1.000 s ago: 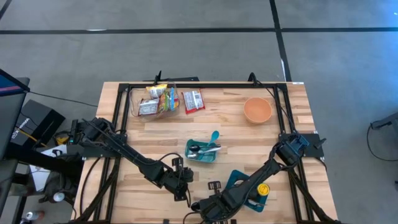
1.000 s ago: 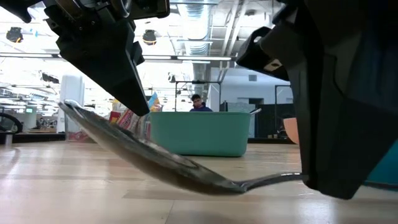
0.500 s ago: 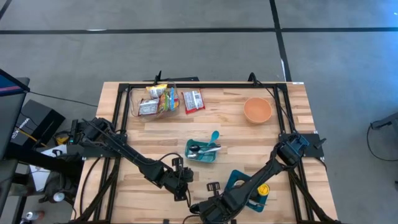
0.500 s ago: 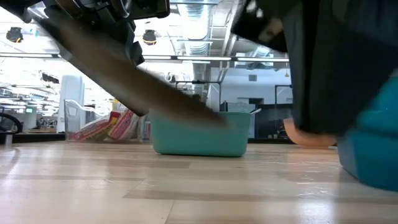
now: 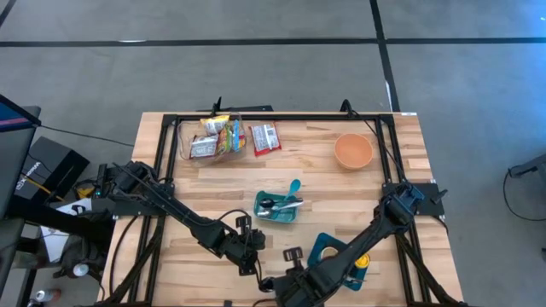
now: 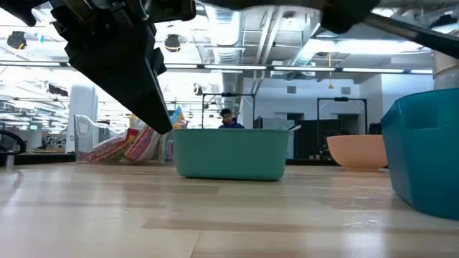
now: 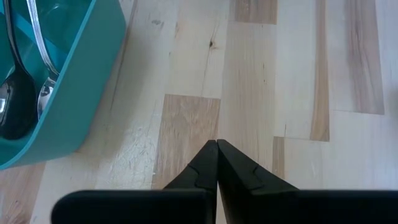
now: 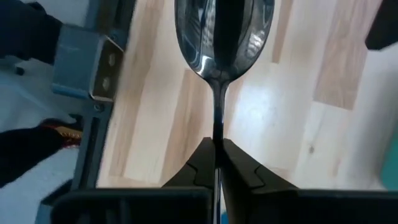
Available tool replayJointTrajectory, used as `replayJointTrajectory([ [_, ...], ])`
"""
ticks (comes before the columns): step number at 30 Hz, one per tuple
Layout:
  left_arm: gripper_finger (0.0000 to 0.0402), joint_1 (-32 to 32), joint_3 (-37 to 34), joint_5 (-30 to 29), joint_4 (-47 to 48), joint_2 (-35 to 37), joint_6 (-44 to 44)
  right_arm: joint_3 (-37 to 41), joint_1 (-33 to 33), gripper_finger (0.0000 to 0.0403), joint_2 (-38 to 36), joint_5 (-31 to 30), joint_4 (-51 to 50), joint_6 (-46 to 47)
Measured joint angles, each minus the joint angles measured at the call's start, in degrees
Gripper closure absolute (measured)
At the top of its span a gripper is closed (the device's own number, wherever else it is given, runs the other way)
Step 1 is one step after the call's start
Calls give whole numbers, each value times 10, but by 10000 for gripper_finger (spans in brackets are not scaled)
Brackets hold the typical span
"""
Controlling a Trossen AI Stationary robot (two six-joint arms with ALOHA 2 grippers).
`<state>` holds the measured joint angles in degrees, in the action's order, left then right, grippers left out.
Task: Pick & Place Food Item
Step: Put the black tablespoon into the green bin
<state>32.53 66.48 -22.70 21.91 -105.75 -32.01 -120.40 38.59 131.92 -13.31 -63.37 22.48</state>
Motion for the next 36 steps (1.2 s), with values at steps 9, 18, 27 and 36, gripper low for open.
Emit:
replayJointTrajectory([
  [9, 402, 0, 0, 0, 0, 0, 0, -49, 10, 400, 0, -8, -42, -4],
  [18, 402, 0, 0, 0, 0, 0, 0, -104, 29, 401, 0, -19, -121, 0],
  [27, 402, 0, 0, 0, 0, 0, 1, -144, 43, 401, 0, -97, -254, 58],
  [36, 402, 0, -1, -37, 4, 6, 45, -144, 37, 401, 0, -109, -267, 60],
])
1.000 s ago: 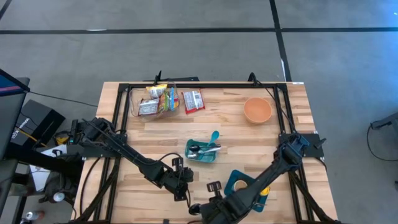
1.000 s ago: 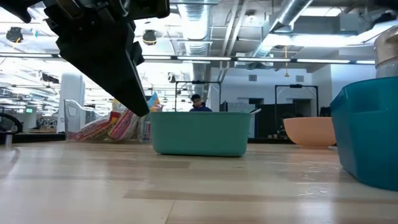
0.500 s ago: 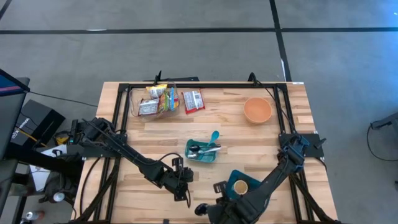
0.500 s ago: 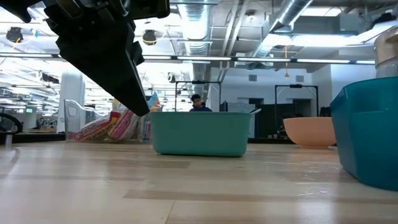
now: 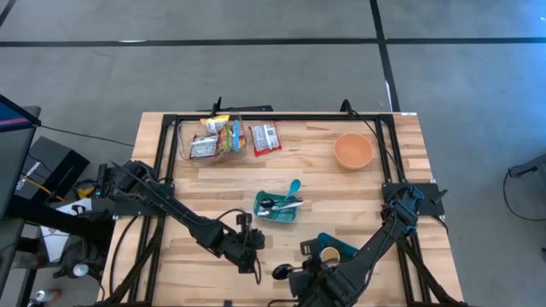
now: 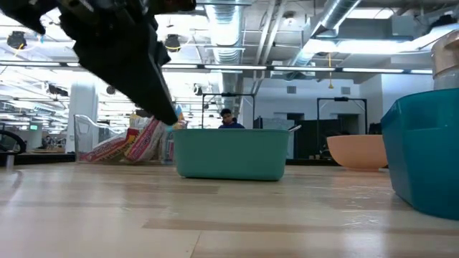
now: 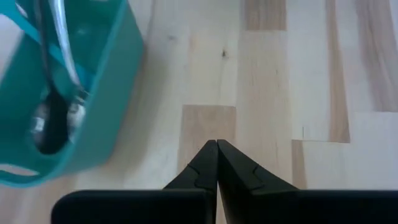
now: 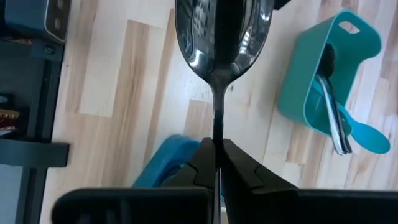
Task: Pick & Place Food Item
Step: Put the black tablespoon into the green bin
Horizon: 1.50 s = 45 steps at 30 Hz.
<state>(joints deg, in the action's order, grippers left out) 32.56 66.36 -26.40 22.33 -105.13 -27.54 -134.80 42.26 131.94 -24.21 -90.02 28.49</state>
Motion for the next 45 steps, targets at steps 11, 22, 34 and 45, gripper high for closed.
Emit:
replayJointTrajectory([
  [11, 402, -11, -107, -42, -35, 170, 21, 1, -7, 400, 0, 1, 0, -6],
  [22, 402, -29, -296, -41, -133, 436, 50, 1, -54, 400, 0, 1, 0, -55],
  [34, 402, -34, -406, -40, -147, 670, 96, -1, -129, 400, -16, 6, 1, -105],
  [45, 402, -33, -485, -35, -148, 810, 123, -2, -209, 400, -68, 37, 17, -132],
])
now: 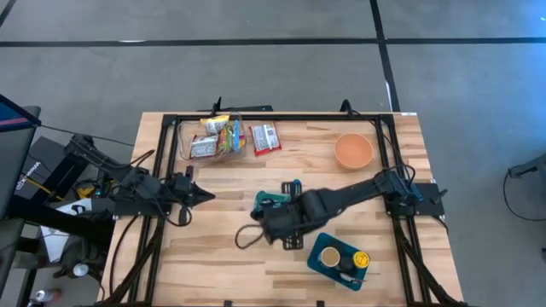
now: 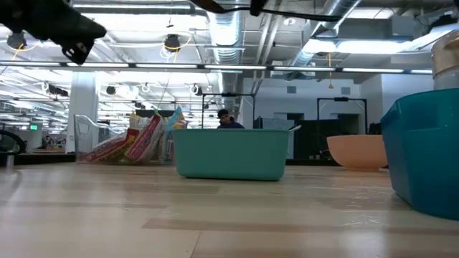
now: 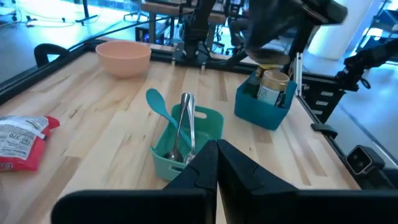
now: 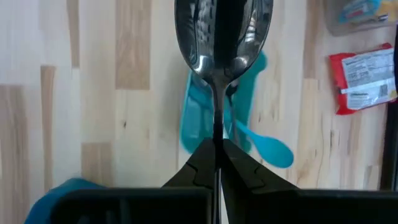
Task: Pick & Place Food Item
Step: Put the black tablespoon into the green bin
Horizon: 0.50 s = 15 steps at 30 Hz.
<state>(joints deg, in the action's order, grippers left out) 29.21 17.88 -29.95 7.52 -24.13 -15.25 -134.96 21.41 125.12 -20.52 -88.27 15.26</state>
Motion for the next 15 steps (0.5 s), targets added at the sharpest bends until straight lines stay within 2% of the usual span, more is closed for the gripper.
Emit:
replayJointTrajectory([
  [4, 402, 0, -23, 16, -6, 30, -1, 0, -26, 400, -14, 14, 11, -7],
  [8, 402, 0, -47, 64, -38, 49, 0, -1, -51, 399, -19, 45, 11, -9],
  [15, 402, 0, -71, 120, -68, 54, 0, -1, -86, 399, -19, 88, 11, -25],
])
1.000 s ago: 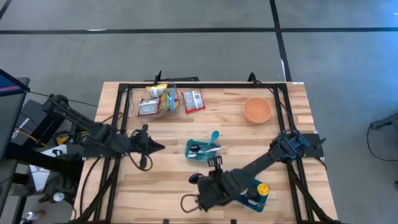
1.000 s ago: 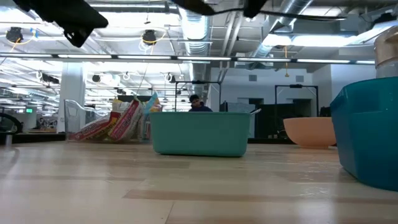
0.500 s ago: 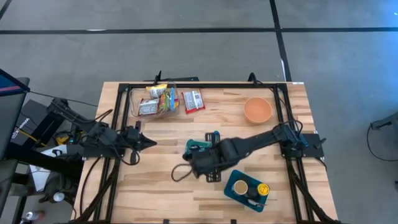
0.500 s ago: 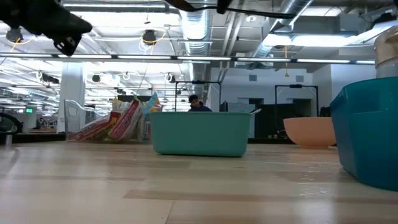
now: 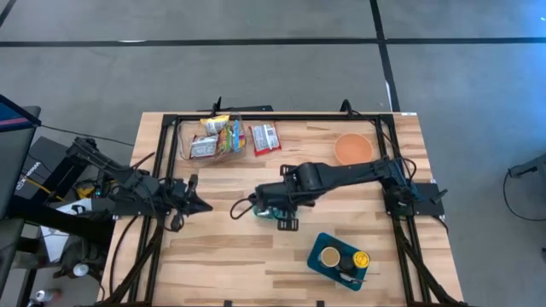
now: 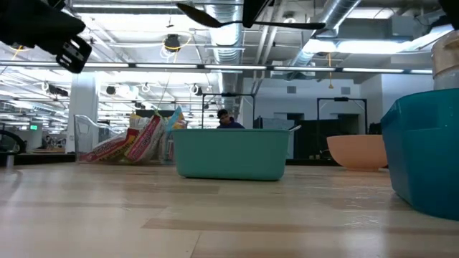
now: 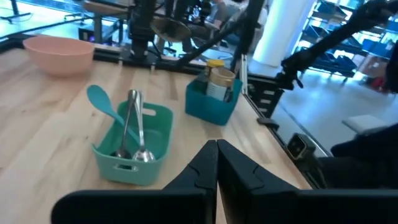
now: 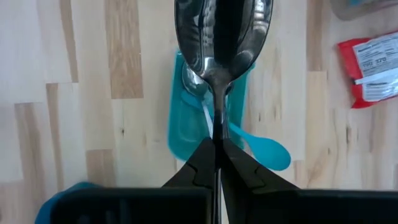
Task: Pick & Place Food Item
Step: Put the black tablespoon into the green bin
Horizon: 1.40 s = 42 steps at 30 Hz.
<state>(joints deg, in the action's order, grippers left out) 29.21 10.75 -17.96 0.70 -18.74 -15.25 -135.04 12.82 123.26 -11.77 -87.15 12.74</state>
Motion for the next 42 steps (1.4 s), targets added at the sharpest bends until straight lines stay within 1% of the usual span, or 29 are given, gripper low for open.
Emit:
replayJointTrajectory([
  [5, 402, 0, -22, 3, -21, 1, 14, 0, -26, 399, 0, 8, 0, -14],
  [11, 402, 0, -23, 3, -23, 1, 15, 0, -62, 399, 0, 46, 23, -31],
  [16, 402, 0, -23, 2, -26, -1, 14, 0, -81, 399, 0, 50, 42, -47],
  [27, 402, 0, -23, 0, -38, -1, 13, 0, -101, 399, 0, 77, 58, -57],
  [32, 402, 0, -23, 0, -38, -1, 13, 2, -100, 399, 7, 79, 72, -43],
  [38, 402, 0, -23, 0, -37, -1, 13, 57, -99, 399, 8, 79, 83, -43],
  [42, 402, 0, -23, 0, -37, -1, 13, 77, -99, 399, 8, 79, 96, -43],
])
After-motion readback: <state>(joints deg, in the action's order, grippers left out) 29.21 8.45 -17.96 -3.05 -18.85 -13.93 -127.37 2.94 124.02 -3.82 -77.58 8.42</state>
